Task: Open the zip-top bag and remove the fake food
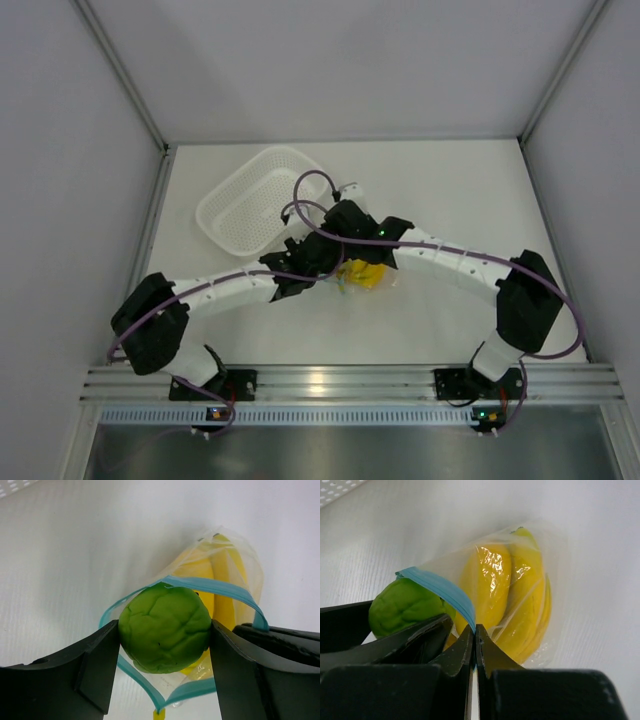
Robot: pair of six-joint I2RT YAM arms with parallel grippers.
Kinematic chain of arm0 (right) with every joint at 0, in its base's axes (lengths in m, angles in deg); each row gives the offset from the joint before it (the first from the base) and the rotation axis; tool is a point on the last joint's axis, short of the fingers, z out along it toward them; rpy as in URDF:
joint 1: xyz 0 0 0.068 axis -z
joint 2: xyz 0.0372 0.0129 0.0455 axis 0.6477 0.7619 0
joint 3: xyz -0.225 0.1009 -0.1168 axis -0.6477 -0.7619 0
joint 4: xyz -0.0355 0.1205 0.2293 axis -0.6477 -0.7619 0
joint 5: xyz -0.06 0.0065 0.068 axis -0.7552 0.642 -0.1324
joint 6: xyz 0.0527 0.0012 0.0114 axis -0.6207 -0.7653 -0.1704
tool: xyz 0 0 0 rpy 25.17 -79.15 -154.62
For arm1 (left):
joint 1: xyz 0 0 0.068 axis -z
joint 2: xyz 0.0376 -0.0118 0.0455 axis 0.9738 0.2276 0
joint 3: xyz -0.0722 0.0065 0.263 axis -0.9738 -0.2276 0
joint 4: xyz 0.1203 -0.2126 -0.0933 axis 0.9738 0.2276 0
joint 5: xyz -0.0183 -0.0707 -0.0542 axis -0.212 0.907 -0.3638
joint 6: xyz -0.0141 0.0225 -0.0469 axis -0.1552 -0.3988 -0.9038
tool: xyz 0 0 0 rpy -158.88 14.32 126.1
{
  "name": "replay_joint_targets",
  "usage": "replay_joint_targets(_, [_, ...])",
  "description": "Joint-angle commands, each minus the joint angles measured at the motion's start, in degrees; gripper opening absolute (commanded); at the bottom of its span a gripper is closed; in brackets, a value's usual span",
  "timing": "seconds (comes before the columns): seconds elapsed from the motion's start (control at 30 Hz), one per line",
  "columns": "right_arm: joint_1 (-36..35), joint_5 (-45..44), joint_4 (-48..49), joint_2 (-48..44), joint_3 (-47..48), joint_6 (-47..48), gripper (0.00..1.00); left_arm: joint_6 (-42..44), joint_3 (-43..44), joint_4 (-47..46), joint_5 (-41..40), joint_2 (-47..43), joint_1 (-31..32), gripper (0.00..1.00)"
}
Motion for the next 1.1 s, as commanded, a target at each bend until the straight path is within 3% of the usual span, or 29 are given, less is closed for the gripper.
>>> replay_joint_targets(0.0, [-0.6,-2.3,0.9,1.8,2.1,0.0,0.00,2.8,-0.3,-2.5,0.9,-5.5,0.4,0.00])
replay_joint_targets(0.3, [2.8,-4.0,2.5,1.3,2.2,-0.2,0.00,9.9,-0.2,3.3,6.0,-11.2,-0.9,0.00])
replay_joint_targets(0.47, [4.8,-3.4,3.3,-0.2,2.3,-0.6,0.00,10.6,-2.5,6.0,5.6,-14.8,-4.1,0.00])
replay_joint_targets(0.63, [6.1,-2.6,3.4,-0.9,1.9,-0.4,0.00,13.1,0.7,10.7,1.9,-15.8,-8.9,0.00])
replay_joint_targets(0.93, [6.5,1.5,4.7,-2.4,0.0,-0.6,0.00,18.3,10.8,14.8,-2.5,-6.4,-23.1,0.00])
replay_joint_targets(1.07, [6.4,2.7,5.0,-2.8,-0.5,-0.5,0.00,19.9,16.8,14.7,-0.1,0.6,-28.6,0.00])
